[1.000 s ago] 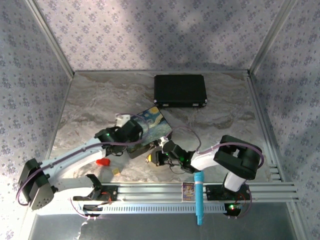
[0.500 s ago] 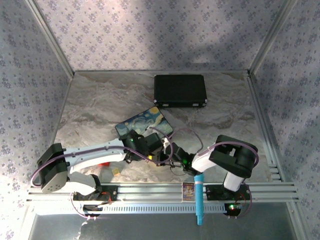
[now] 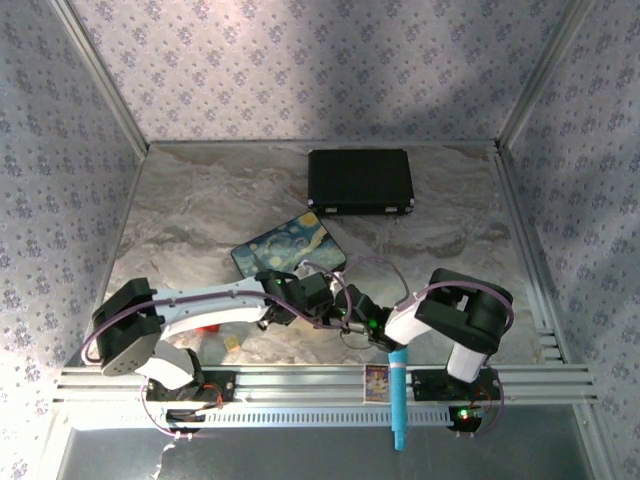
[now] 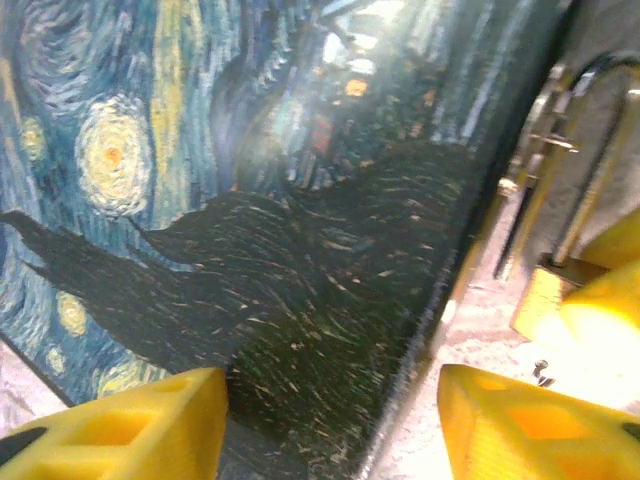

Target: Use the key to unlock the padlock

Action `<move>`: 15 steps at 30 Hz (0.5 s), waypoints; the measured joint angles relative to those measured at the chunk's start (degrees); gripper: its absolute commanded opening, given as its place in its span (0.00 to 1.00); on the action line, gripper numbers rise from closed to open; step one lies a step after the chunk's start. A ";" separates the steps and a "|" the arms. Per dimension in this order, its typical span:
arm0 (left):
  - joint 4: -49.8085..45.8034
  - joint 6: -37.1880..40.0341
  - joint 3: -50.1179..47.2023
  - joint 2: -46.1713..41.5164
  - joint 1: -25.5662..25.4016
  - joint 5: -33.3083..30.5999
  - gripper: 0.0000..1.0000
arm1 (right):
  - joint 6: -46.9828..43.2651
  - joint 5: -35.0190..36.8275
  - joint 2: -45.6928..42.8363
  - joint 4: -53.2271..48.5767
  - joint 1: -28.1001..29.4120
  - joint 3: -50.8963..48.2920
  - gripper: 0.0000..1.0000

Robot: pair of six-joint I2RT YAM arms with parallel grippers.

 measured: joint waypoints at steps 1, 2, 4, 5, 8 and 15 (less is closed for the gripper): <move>-0.22 -0.04 0.44 0.61 0.07 -0.52 0.48 | 0.24 -0.15 0.00 0.48 -0.33 -0.28 0.02; -0.24 -0.24 0.74 0.94 0.07 -0.76 0.48 | 0.37 -0.33 0.00 0.70 -0.63 -0.35 0.02; -0.22 -0.37 1.01 1.40 0.07 -1.38 0.48 | 0.46 -0.48 -0.07 0.74 -1.20 -0.33 0.01; -0.20 -0.50 1.09 1.49 0.07 -1.46 0.47 | 0.46 -0.63 -0.17 0.63 -1.46 -0.33 0.01; -0.17 -0.83 1.14 1.55 0.07 -1.60 0.47 | 0.46 -1.44 -1.33 -0.26 -2.51 -0.39 0.01; -0.20 -0.94 1.14 1.46 0.07 -1.55 0.44 | 0.46 -3.21 -3.96 -1.64 -7.15 -1.27 0.01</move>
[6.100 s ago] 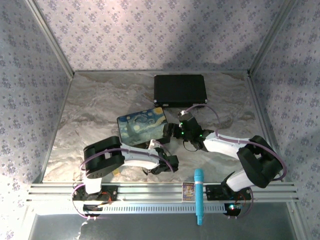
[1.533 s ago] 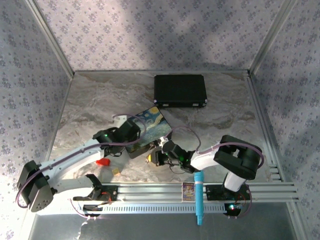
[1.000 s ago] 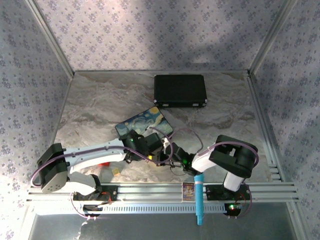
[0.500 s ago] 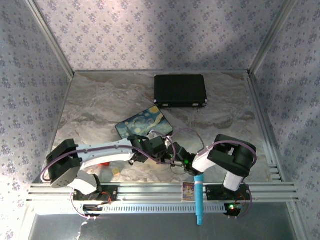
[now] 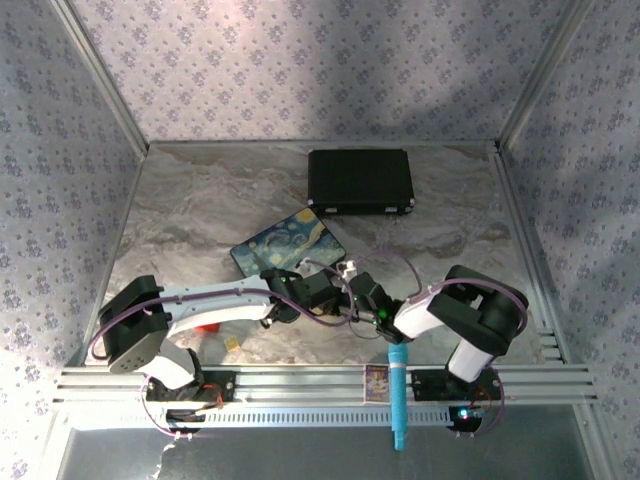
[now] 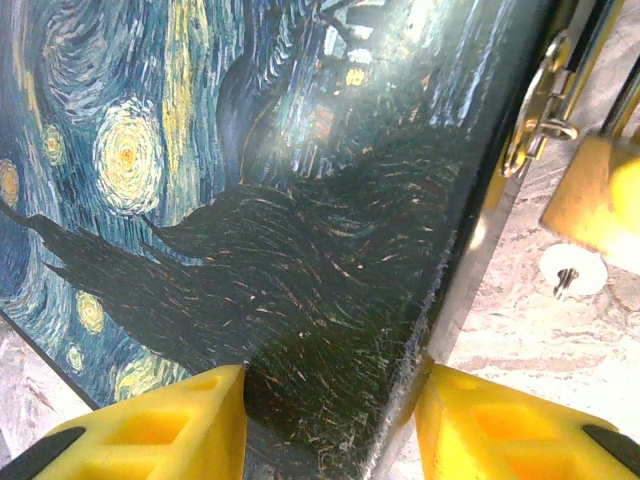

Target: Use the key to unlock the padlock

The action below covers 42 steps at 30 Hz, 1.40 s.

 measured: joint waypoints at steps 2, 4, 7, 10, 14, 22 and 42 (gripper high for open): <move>0.00 -0.02 0.00 0.00 0.00 0.00 0.44 | -0.02 -0.46 -0.63 -1.05 -0.33 0.00 0.01; -0.02 -0.07 0.00 0.00 0.00 -0.04 0.45 | -0.02 -1.44 -1.16 -2.12 -0.57 0.02 0.01; -0.22 -0.79 0.00 0.02 0.00 -0.26 0.46 | 0.00 -3.28 -1.16 -3.26 -1.38 -0.02 0.01; -0.48 -1.53 0.02 0.02 0.00 -0.61 0.47 | 0.11 -5.22 -1.16 -3.58 -2.97 -0.96 0.01; -1.51 -2.38 0.00 0.13 0.44 -1.22 0.55 | 0.26 -7.50 -1.79 -6.10 -4.74 -2.73 0.01; -4.17 -4.00 0.00 0.55 6.12 -3.45 0.81 | -4.52 -14.47 -9.77 -29.20 -9.22 1.53 0.01; 2.64 0.00 0.35 -0.31 23.23 -4.46 0.89 | -34.60 -19.50 -11.17 -84.78 -28.79 19.56 0.22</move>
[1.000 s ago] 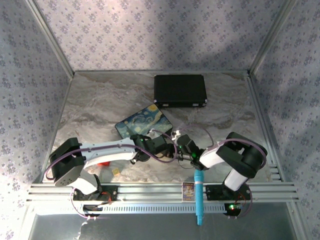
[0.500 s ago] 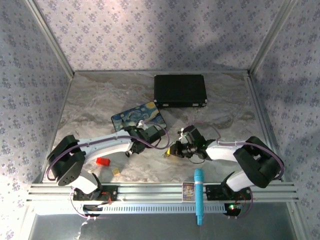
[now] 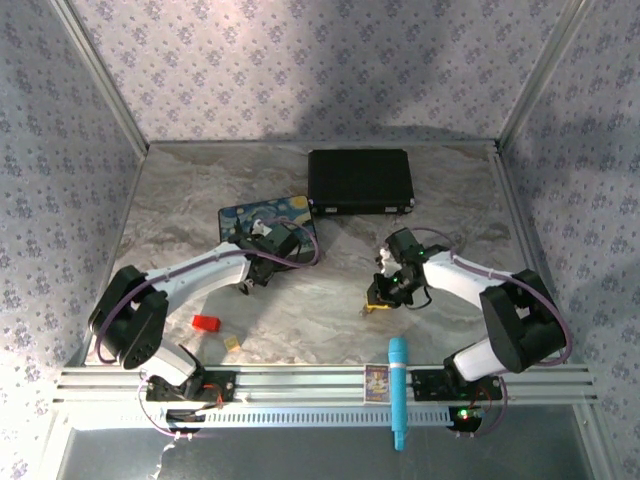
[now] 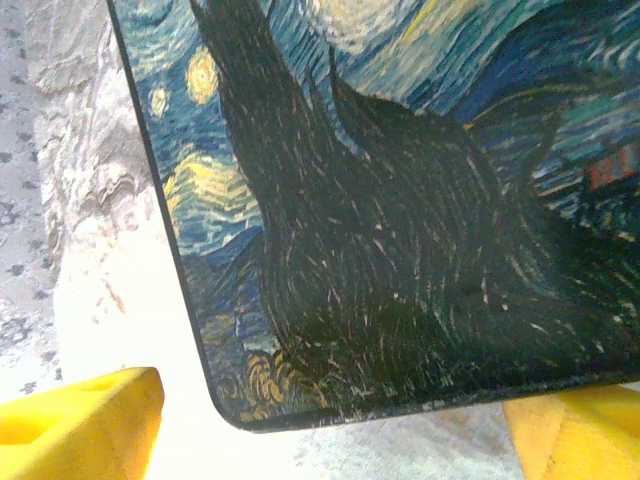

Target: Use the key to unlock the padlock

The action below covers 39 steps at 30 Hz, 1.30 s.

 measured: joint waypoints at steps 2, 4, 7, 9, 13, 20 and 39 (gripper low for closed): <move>1.20 0.22 0.37 0.00 0.28 0.59 0.90 | -1.36 1.90 0.11 -2.97 -0.87 0.94 0.31; 2.16 0.26 0.85 0.00 0.35 1.18 0.90 | -2.21 4.37 0.24 -5.46 -1.29 1.66 0.43; 3.23 0.20 1.03 -0.59 0.33 1.95 0.91 | -3.15 6.64 0.59 -8.26 -1.40 2.86 0.52; 3.74 0.22 1.03 -1.77 0.22 2.36 0.92 | -3.45 7.78 0.81 -9.51 -1.40 4.09 0.54; 3.91 0.17 1.05 -5.55 0.22 2.82 0.93 | -3.56 9.53 0.81 -10.03 -1.40 5.81 0.55; 3.76 -0.94 1.05 -12.96 0.24 4.61 1.00 | -2.67 9.46 3.23 -7.61 -0.33 5.81 0.58; 6.49 -6.36 -7.02 -25.99 10.16 7.87 1.00 | -1.92 12.04 3.56 -0.61 0.20 8.76 0.67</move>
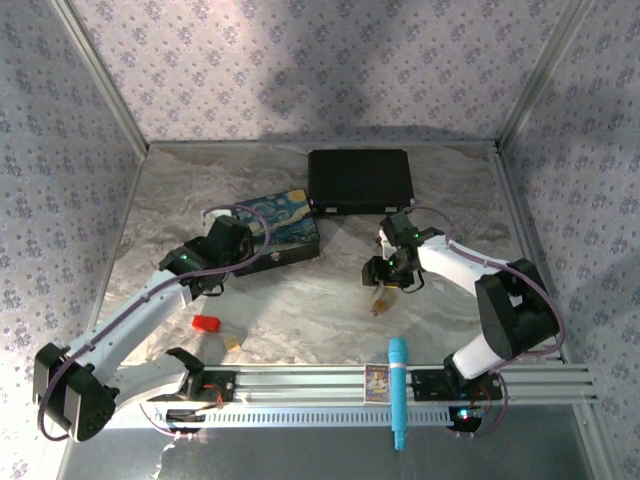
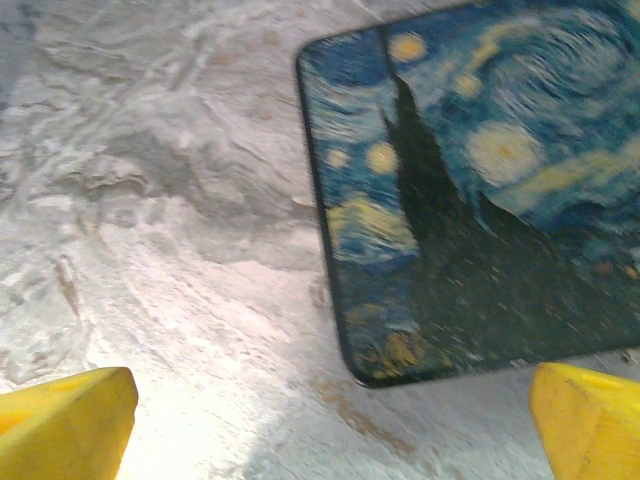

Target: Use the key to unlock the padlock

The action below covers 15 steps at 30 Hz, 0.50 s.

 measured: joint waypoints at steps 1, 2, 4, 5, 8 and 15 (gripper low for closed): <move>0.46 -0.17 -0.28 -0.85 1.05 -1.40 1.00 | -0.44 1.09 -1.05 0.04 -0.09 0.00 0.72; 0.96 -0.31 -0.55 -1.84 2.29 -2.93 1.00 | -1.03 2.86 -2.91 0.09 -0.15 0.00 0.80; 2.21 -0.33 -1.16 -3.72 5.57 -5.14 1.00 | -1.55 6.93 -7.37 0.72 -0.28 0.02 0.87; 3.32 -0.31 -1.68 -4.59 7.52 -6.19 1.00 | -1.25 9.57 -10.21 1.27 -0.44 0.07 0.88; 8.68 0.63 -5.29 -6.73 12.02 -9.62 1.00 | -1.86 16.65 -17.29 4.26 -2.54 0.04 0.99; 30.05 14.34 -19.93 -6.10 15.76 -11.91 1.00 | -6.71 30.97 -22.56 18.08 -13.88 -8.63 0.97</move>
